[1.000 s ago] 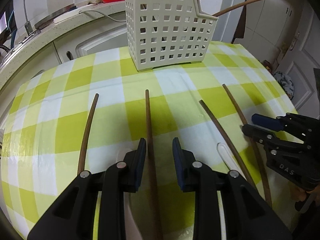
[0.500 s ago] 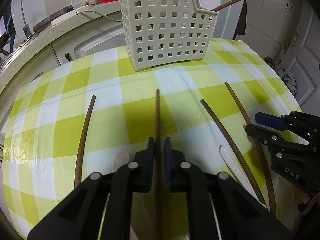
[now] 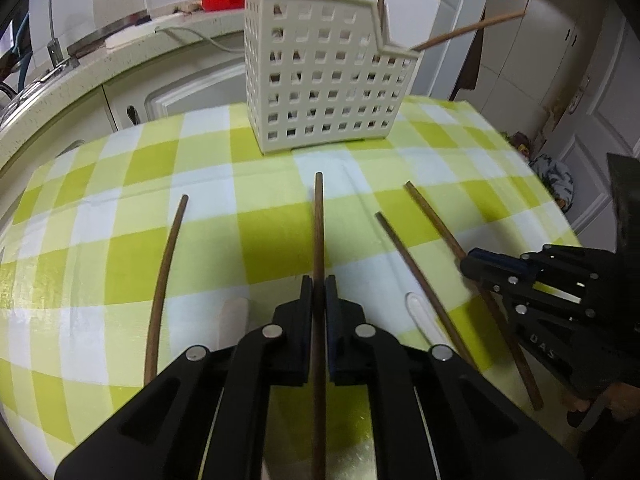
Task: Organize utensils
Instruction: 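Lift both held chopsticks upright off the cloth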
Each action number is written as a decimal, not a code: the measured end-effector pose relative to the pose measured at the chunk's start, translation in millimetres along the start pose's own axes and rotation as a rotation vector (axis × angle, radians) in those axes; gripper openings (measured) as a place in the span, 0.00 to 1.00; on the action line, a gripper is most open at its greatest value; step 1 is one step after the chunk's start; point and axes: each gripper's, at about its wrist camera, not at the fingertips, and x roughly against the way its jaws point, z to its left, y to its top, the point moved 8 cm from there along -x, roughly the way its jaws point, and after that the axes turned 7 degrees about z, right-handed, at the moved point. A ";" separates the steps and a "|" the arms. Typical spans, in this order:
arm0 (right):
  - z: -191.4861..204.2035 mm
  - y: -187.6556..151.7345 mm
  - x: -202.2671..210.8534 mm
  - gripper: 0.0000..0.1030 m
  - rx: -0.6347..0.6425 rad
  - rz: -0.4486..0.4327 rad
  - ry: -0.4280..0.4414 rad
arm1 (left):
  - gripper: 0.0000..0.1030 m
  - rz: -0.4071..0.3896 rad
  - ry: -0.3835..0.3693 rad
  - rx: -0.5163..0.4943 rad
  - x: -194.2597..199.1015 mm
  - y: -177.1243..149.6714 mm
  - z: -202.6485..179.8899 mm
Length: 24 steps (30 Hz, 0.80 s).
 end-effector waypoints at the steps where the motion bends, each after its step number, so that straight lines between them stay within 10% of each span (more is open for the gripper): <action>1: -1.2 0.9 4.0 0.07 -0.003 -0.008 -0.001 | 0.06 -0.013 -0.003 0.002 6.1 1.1 -0.2; 24: -6.5 4.0 125.0 0.07 -0.026 -0.202 -0.006 | 0.06 -0.233 -0.012 -0.013 127.4 2.7 -20.8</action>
